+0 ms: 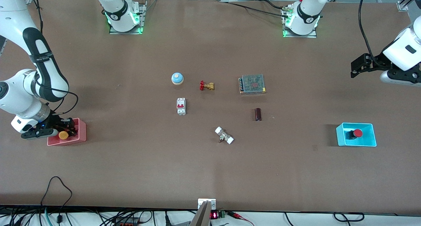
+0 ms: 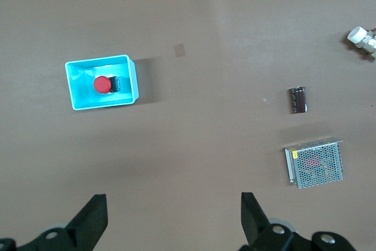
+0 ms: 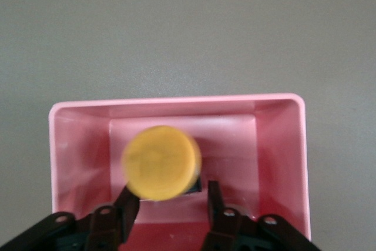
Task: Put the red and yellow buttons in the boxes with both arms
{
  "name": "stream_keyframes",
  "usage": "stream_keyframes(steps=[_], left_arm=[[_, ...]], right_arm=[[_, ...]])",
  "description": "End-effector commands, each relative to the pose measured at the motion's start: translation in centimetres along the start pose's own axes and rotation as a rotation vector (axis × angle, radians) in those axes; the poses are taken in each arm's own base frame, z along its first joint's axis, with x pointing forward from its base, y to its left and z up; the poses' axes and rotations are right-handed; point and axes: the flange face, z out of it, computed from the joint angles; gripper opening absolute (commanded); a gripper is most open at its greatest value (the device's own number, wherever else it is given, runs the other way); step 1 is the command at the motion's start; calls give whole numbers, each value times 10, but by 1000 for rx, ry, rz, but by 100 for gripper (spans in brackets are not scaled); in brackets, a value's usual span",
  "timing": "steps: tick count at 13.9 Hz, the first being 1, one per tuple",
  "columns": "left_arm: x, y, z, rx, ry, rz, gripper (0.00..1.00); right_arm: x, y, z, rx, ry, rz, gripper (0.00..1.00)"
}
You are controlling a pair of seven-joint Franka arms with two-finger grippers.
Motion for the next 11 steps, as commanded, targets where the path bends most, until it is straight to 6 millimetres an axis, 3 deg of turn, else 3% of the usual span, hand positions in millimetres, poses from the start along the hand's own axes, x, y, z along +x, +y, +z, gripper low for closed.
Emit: stream_keyframes(steps=[1,4,8,11], left_arm=[[-11,-5,0,-16,-5,-5,100],[-15,-2,0,-15,-48,-2,100],[-15,6,-6,-11,-49,10,100],[-14,7,-5,-12,-53,13,100]], right_arm=[[4,0,-1,5,16,14,71],[4,1,-4,3,19,15,84],[12,-1,-30,-2,27,3,100],[16,-5,-61,6,7,-5,100]])
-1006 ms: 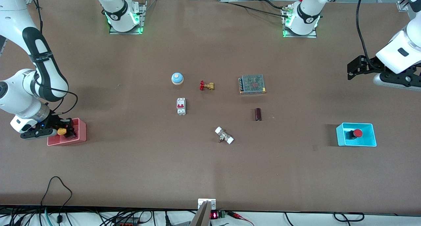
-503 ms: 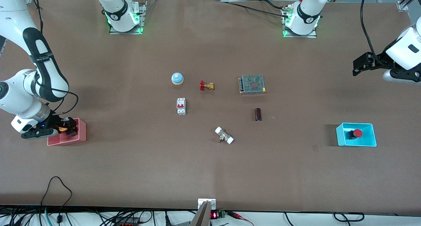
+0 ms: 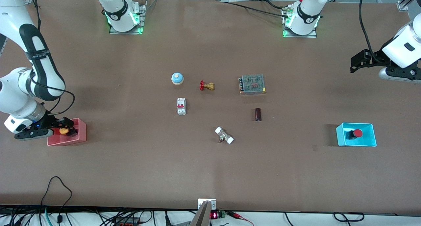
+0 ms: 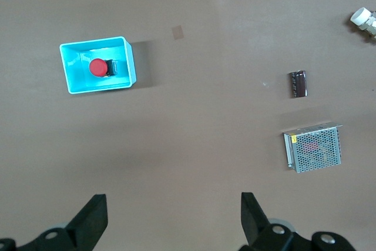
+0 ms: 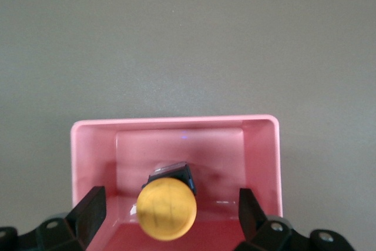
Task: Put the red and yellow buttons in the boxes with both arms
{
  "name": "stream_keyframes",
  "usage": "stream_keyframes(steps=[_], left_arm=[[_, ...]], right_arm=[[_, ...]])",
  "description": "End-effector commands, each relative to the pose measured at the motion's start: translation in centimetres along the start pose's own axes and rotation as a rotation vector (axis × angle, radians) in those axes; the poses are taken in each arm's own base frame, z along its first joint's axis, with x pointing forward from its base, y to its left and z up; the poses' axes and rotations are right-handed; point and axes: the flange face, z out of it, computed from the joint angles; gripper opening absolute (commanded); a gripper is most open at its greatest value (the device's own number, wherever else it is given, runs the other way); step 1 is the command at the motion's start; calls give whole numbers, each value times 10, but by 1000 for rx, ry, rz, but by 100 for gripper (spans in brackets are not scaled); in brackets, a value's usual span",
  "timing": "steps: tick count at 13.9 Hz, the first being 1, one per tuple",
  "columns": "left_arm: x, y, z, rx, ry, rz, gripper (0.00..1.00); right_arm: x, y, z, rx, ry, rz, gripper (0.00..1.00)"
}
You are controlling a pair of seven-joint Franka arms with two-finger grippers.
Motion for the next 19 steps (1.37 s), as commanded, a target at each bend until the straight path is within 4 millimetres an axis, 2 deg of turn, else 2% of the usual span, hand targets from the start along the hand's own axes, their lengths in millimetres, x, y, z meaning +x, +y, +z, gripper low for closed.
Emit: stream_keyframes(steps=[1,3,8,10,12,14,16,19], left_arm=[[-6,2,-7,-8,-3,8,100],[-6,3,-6,-8,-6,10,100],[-7,5,-8,-8,-4,11,100],[-7,6,-8,-8,-4,13,100],[-7,6,-7,-8,-6,13,100],[-7,5,-7,-8,-6,11,100],[-7,6,-7,-8,-7,13,100],[-7,5,-7,-8,-7,11,100]], right_arm=[[7,-9,-45,19,-17,2,100],[14,-26,-93,25,-40,19,100],[23,-122,-255,14,-114,122,100],[31,-145,-315,18,-151,153,100],[29,-165,-349,6,-180,119,100],[24,-182,-368,-10,-168,87,100],[24,-198,-370,2,-183,67,100],[22,-200,-367,-5,-205,157,100]])
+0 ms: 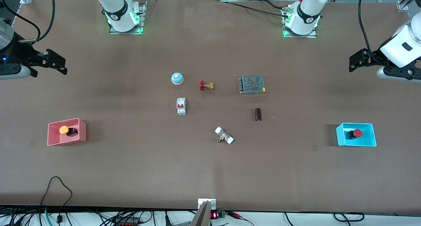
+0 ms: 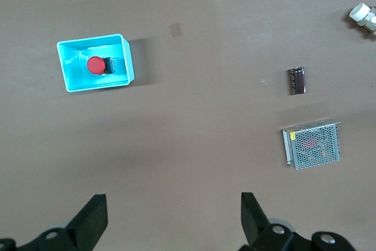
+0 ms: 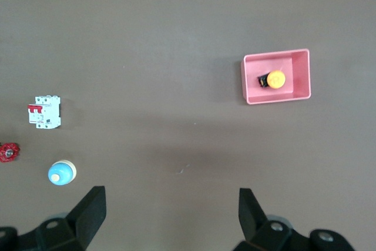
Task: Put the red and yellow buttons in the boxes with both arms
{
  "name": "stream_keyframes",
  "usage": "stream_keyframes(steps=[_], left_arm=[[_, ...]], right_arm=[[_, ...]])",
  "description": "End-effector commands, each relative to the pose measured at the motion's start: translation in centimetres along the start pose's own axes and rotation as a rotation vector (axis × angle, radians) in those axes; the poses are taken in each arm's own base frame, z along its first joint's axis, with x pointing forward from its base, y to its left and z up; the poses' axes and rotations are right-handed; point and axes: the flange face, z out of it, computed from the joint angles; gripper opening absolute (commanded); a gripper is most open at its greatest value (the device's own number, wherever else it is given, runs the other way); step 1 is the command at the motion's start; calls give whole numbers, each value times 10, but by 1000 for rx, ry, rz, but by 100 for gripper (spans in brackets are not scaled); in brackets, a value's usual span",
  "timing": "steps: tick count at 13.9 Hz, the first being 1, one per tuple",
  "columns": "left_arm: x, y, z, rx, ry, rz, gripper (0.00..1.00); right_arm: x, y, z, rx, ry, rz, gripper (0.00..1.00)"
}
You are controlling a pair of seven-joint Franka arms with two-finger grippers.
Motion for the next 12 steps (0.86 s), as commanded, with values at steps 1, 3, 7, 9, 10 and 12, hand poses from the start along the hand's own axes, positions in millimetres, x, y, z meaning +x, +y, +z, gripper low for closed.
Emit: stream_keyframes(steps=[1,3,7,9,10,12], left_arm=[[-6,2,-7,-8,1,6,100],[-7,3,-7,-8,-7,5,100],[-7,3,-7,-8,-10,2,100],[-7,2,-7,-9,-10,0,100],[-7,2,-7,-9,-10,0,100],[-7,3,-7,-8,-10,2,100]], right_arm=[[0,1,0,-12,-19,50,100],[2,1,1,-10,-12,56,100],[2,0,2,-8,-18,64,100],[4,-1,4,-7,-18,66,100],[4,-1,4,-7,-19,67,100],[3,-1,6,-5,-27,70,100]])
